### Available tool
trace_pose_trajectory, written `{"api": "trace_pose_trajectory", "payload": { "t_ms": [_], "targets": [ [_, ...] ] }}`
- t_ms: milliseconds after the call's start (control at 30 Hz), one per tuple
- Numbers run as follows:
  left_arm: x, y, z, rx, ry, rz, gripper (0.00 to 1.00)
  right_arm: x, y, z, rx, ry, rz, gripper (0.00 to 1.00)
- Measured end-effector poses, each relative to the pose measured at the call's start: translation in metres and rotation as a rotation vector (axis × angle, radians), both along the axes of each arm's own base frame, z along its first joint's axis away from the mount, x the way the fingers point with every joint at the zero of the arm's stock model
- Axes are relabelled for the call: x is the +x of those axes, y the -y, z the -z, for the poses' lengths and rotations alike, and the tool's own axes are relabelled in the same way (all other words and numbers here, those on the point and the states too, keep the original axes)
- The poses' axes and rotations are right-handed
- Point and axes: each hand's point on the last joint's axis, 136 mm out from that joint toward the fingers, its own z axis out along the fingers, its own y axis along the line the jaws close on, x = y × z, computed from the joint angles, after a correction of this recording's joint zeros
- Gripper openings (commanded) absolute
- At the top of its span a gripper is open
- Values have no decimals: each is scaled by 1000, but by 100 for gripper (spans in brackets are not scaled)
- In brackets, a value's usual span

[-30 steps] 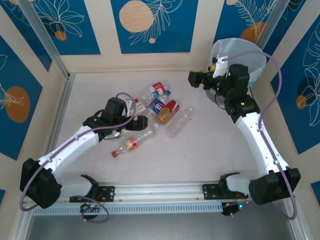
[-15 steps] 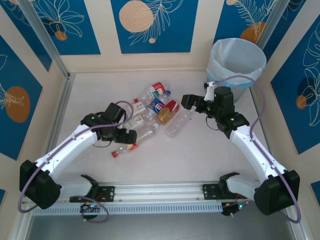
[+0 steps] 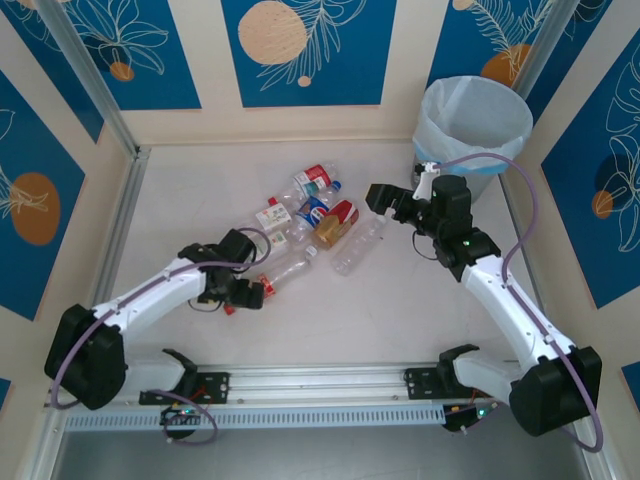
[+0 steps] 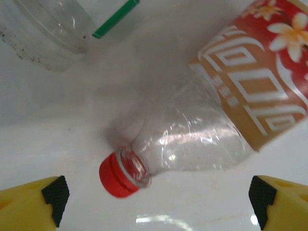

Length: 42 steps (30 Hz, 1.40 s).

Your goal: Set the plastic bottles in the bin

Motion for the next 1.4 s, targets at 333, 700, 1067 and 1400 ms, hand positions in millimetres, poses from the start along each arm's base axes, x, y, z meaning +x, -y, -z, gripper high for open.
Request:
{"api": "trace_pose_trajectory", "payload": {
  "t_ms": [333, 700, 1067, 1400],
  "targets": [
    [-9, 10, 36, -17, 5, 43, 90, -4, 7, 0, -7, 13, 28, 100],
    [-6, 35, 23, -78, 117, 129, 98, -2, 9, 2, -13, 9, 44, 100],
    [4, 14, 38, 71, 136, 77, 99, -2, 10, 2, -15, 9, 49, 99],
    [26, 37, 37, 36, 180, 163, 95, -2, 11, 3, -15, 6, 54, 99]
  ]
}}
